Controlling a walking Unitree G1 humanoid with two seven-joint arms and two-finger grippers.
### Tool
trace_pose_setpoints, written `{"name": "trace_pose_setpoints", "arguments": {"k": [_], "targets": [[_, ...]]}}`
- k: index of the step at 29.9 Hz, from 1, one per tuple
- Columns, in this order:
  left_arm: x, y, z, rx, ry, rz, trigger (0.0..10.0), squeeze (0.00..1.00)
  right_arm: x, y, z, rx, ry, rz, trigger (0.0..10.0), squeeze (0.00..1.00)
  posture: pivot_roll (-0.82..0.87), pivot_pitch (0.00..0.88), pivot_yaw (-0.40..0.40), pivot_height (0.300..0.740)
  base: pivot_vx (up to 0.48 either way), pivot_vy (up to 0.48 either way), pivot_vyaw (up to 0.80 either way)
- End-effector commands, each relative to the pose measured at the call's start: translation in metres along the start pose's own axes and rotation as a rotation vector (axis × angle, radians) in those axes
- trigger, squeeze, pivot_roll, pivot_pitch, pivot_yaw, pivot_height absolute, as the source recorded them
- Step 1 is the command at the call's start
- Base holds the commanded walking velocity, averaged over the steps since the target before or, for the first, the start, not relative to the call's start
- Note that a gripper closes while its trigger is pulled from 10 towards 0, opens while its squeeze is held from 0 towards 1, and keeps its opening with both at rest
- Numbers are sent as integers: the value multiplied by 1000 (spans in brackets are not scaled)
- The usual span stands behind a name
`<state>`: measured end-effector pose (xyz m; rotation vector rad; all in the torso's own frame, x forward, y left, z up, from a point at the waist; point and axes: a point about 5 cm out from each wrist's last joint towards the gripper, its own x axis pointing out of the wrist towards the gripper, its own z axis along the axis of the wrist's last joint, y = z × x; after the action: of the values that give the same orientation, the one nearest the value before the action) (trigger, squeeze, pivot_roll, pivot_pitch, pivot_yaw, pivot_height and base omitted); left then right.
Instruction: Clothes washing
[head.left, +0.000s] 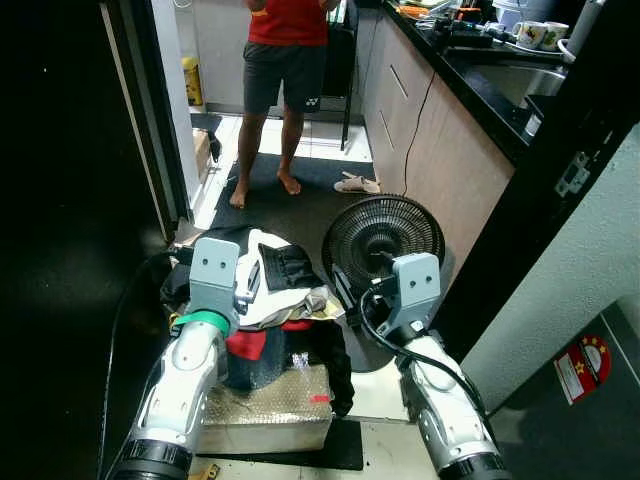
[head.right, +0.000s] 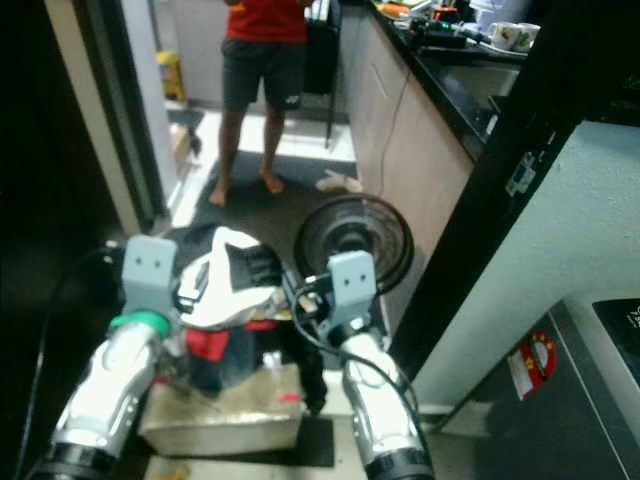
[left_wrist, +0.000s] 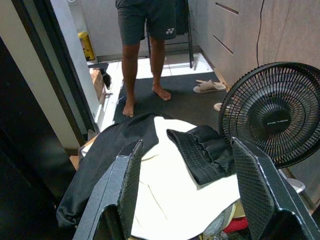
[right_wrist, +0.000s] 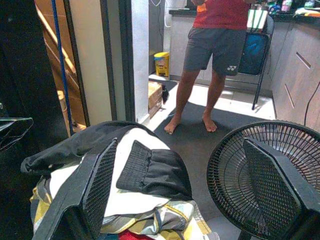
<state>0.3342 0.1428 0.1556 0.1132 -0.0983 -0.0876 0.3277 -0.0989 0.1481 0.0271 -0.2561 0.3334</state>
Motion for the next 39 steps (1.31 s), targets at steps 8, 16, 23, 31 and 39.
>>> {"name": "trace_pose_setpoints", "arguments": {"k": [8,16,23,31,39], "targets": [[-1,8,2,14,-13,19,10000,0,0,-8,8,0,-40,-31,10000,0,30,0,-25,740,0,0,0],[5,16,16,34,-56,39,10000,0,8,-29,21,-23,-83,-88,10000,0,52,0,-23,740,0,0,0],[8,11,27,69,-96,4,10000,0,9,-34,30,-44,-118,-109,10000,0,56,0,-7,740,0,0,0],[4,20,42,67,-150,15,10000,0,13,-34,36,-38,-152,-117,10000,0,93,0,-15,740,0,0,0],[1,21,35,67,-127,30,10000,0,17,-32,30,-33,-127,-101,10000,0,99,0,-14,740,0,0,0]]}}
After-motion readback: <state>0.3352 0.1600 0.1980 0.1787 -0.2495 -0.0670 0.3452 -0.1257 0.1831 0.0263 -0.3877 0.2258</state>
